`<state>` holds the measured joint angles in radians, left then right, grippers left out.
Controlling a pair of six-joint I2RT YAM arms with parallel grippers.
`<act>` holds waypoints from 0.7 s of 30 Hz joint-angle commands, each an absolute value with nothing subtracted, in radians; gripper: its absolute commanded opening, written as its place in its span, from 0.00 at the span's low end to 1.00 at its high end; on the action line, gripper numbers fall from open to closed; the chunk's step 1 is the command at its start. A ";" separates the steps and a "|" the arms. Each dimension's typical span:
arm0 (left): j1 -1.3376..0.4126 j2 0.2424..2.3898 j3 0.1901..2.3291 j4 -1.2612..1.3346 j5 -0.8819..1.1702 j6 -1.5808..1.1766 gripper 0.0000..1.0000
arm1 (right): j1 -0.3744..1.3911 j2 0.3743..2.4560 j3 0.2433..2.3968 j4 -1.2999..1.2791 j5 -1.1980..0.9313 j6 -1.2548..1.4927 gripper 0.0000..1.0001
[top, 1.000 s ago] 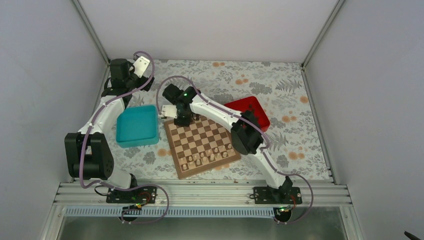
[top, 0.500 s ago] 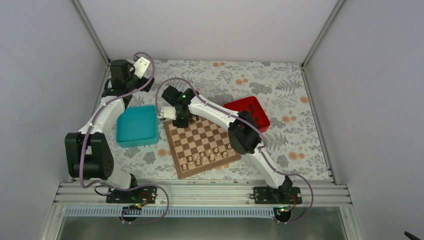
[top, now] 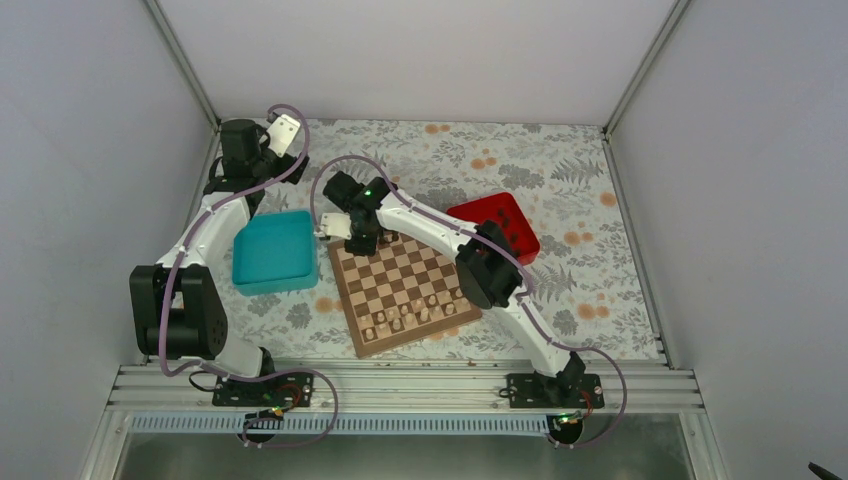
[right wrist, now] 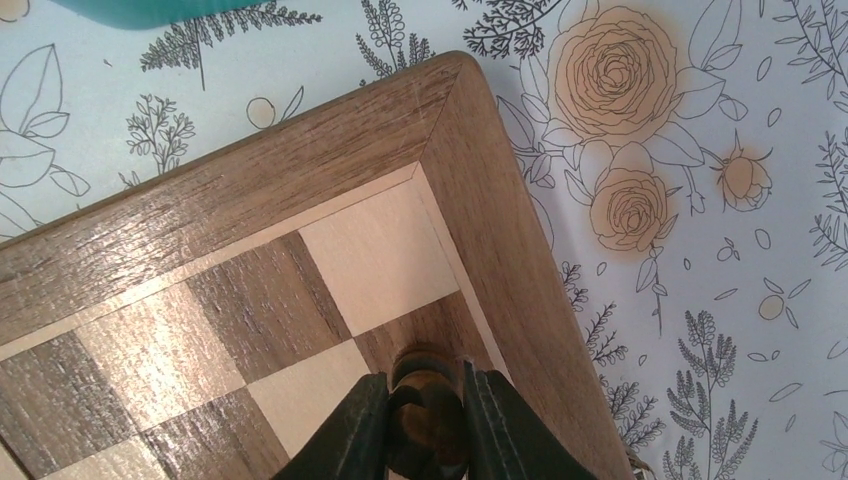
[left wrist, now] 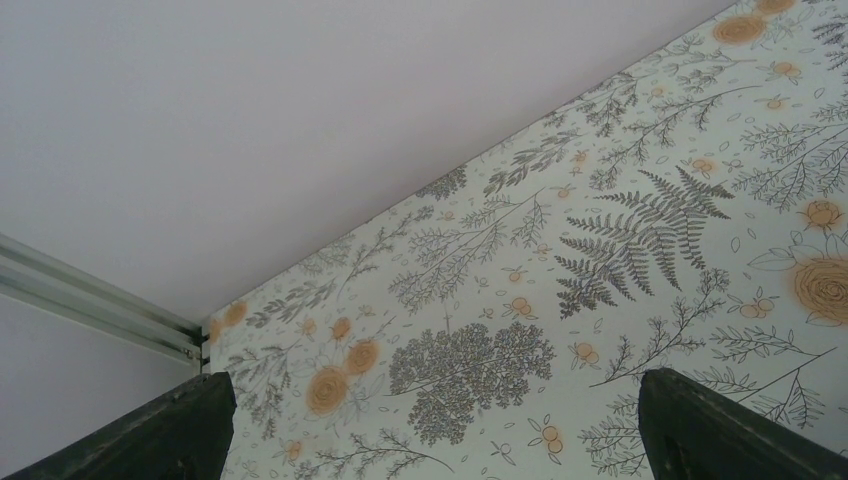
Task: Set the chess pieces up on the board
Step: Place the chess piece on the chessboard.
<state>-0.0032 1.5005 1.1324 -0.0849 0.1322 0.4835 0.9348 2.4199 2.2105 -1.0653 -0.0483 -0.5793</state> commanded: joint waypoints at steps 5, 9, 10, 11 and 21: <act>-0.006 1.485 1.128 -0.064 0.149 0.490 1.00 | 0.937 2.427 2.223 -1.036 -0.045 -0.580 0.32; -0.006 1.483 1.128 -0.064 0.149 0.489 1.00 | 0.936 2.395 2.228 -1.020 -0.027 -0.573 0.42; -0.006 1.484 1.128 -0.064 0.150 0.489 1.00 | 0.934 2.383 2.230 -1.018 -0.019 -0.569 0.44; -0.006 1.482 1.127 -0.065 0.149 0.490 1.00 | 0.933 2.369 2.235 -1.019 -0.017 -0.568 0.46; -0.006 1.473 1.124 -0.063 0.135 0.492 1.00 | 0.770 2.115 2.243 -1.105 0.006 -0.545 0.48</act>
